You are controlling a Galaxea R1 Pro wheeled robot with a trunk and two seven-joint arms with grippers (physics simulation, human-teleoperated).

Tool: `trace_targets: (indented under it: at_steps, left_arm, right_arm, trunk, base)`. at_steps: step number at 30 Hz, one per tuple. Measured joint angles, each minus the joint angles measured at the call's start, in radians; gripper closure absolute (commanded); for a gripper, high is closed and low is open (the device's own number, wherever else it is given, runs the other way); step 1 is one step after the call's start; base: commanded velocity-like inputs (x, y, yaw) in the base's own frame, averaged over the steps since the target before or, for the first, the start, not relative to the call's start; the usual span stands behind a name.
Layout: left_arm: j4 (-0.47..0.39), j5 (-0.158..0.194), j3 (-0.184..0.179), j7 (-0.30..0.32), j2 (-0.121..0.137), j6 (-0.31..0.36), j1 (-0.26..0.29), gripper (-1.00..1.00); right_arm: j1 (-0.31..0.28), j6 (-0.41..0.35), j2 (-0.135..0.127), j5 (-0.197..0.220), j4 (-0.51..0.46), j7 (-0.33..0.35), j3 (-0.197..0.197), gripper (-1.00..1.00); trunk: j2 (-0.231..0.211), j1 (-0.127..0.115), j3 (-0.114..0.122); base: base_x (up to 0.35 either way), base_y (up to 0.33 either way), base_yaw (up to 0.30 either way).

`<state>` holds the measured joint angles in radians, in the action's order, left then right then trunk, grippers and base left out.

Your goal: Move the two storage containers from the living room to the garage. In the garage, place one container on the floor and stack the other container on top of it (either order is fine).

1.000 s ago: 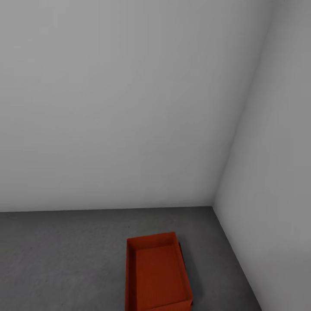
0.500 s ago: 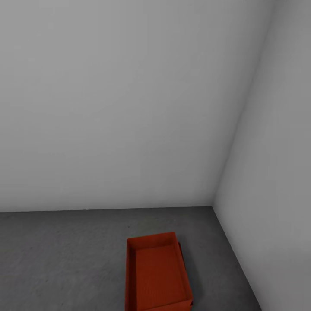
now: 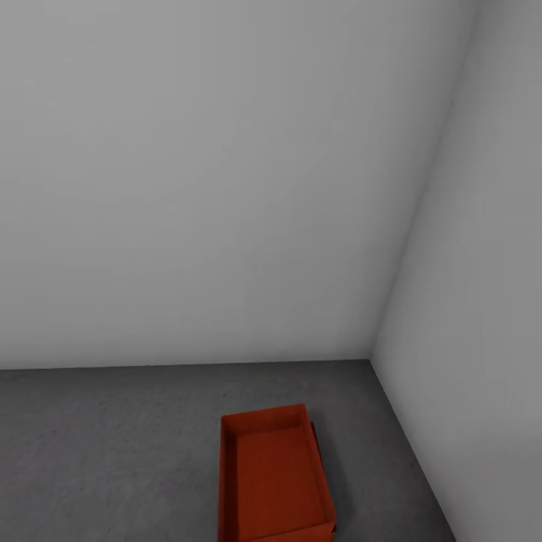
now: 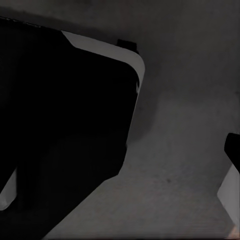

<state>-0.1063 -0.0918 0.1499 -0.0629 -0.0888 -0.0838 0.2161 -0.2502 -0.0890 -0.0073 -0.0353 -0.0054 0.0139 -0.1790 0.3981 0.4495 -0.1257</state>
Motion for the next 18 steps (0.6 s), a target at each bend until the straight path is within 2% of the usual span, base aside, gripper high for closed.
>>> trace_targets:
  at_steps: [18]
  left_arm:
    - [0.001,0.0,0.0,0.0,0.0,0.0,-0.009,-1.0]
  right_arm:
    - [0.01,-0.001,-0.001,-0.002,0.004,0.0,0.001,-1.0]
  trunk:
    - [0.0,0.0,0.0]
  base:
    - [0.0,0.0,0.0]
